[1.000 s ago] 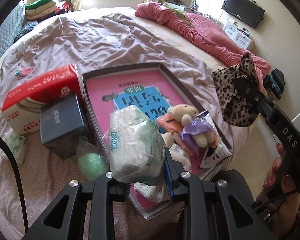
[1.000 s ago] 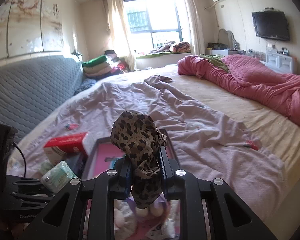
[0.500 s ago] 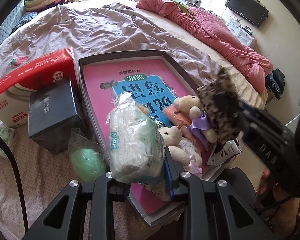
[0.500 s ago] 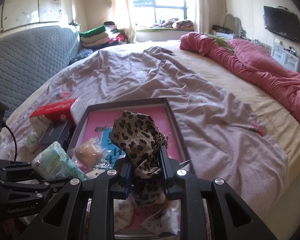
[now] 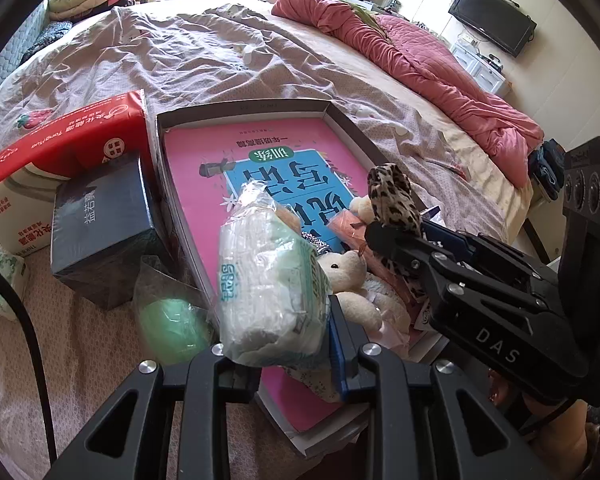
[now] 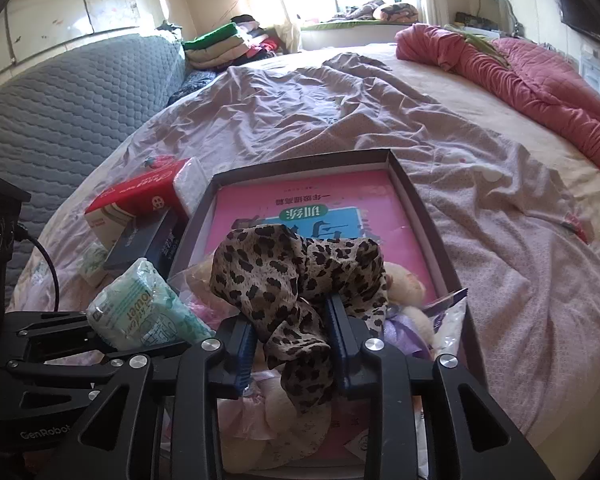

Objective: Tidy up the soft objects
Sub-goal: 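Lower both held items onto the items in the tray, then open the right tool to drop the scrunchie while the left tool releases the wipes pack, then move both open tools back toward the bagged green soap and second wipes pack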

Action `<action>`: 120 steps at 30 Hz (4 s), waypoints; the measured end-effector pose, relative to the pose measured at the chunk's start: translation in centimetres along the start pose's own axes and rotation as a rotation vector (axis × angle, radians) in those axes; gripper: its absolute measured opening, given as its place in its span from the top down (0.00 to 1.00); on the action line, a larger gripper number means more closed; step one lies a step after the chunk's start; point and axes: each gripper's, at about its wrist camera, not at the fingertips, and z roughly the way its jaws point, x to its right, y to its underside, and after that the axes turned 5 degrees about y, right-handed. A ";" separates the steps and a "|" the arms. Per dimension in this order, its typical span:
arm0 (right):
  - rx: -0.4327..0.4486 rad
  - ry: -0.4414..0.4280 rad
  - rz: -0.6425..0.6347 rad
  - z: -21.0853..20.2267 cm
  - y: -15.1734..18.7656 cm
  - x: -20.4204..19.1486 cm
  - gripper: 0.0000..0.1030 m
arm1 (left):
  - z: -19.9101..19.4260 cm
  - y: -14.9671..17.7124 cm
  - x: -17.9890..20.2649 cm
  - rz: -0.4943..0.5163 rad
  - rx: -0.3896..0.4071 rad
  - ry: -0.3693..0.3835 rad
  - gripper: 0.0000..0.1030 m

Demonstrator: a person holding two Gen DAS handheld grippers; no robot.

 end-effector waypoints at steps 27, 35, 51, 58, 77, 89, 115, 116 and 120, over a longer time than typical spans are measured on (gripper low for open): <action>0.109 -0.030 0.046 -2.5 -0.3 1.0 0.41 | 0.4 -0.1 -0.5 -0.025 0.002 0.017 0.72; 0.120 -0.029 0.072 -2.8 -0.3 1.7 0.41 | 0.7 -1.0 -0.7 -0.025 0.013 -0.042 0.66; 0.127 -0.023 0.092 -3.0 -0.3 2.2 0.34 | 0.8 -0.6 0.0 0.018 -0.010 -0.093 0.53; 0.131 -0.014 0.104 -3.0 -0.2 2.5 0.32 | 0.3 -0.7 0.0 0.010 0.001 -0.092 0.48; 0.151 0.023 0.128 -3.7 -0.2 3.2 0.28 | -2.1 -1.1 1.0 0.032 0.049 -0.115 0.37; 0.185 0.068 0.106 -5.1 -0.4 2.4 0.27 | -4.9 -0.9 1.4 0.043 0.106 -0.131 0.27; 0.247 0.051 -0.174 -8.5 -1.4 -7.4 0.25 | -13.4 0.4 -5.0 -0.083 0.235 -0.234 0.20; 0.241 0.048 -0.193 -8.3 -1.4 -8.0 0.25 | -13.6 0.5 -5.5 -0.091 0.238 -0.242 0.20; 0.221 0.033 -0.247 -7.8 -1.1 -10.1 0.25 | -14.0 1.2 -7.8 -0.129 0.240 -0.277 0.20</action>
